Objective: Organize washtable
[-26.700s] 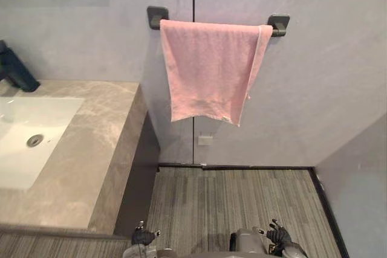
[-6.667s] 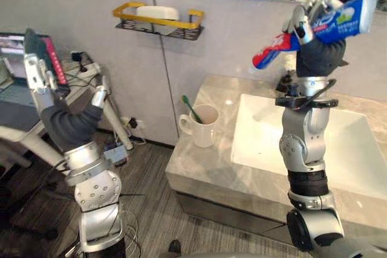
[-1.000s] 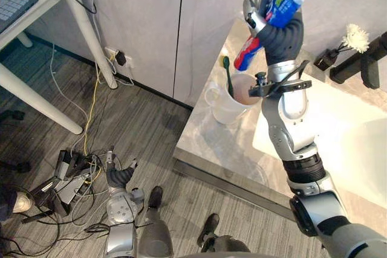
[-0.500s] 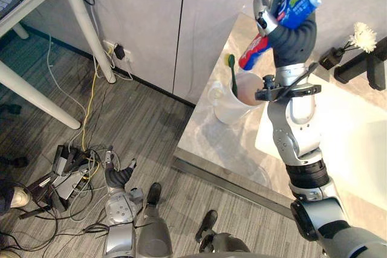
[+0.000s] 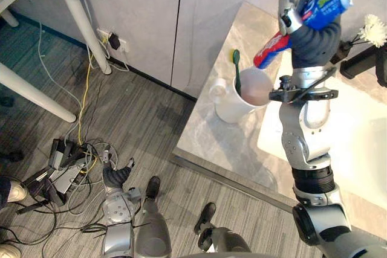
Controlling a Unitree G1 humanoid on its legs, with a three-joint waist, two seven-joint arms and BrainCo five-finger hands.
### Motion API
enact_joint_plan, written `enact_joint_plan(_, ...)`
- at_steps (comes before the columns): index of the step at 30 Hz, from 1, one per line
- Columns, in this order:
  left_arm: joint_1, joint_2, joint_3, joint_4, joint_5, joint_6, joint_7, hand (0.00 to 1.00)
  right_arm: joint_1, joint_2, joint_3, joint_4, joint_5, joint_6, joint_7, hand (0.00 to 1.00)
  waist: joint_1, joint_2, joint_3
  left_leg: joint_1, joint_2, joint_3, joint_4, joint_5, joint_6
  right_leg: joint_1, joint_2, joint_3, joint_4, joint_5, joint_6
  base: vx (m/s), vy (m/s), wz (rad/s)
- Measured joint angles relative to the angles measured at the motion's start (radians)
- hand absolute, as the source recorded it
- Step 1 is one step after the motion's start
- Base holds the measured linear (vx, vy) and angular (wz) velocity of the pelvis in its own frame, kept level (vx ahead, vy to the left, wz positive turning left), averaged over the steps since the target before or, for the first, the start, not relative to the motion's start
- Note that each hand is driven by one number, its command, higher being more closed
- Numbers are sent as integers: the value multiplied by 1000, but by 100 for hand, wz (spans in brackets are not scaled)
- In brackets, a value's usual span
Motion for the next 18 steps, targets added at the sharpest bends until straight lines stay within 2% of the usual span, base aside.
enact_joint_plan(4,0,1,0,0,-1,0,-16,0,28,0,0,-69,0,-25,3,100,-4,0,0,-11,0,1,-4,0,0,-13,0,1,3,0,0,0,0,0)
enact_joint_plan(18,-1,3,0,0,-1,-1,-18,0,36,0,-13,-100,10,-33,2,100,-4,0,0,-12,1,5,1,-1,0,-16,0,4,3,1,0,0,0,0)
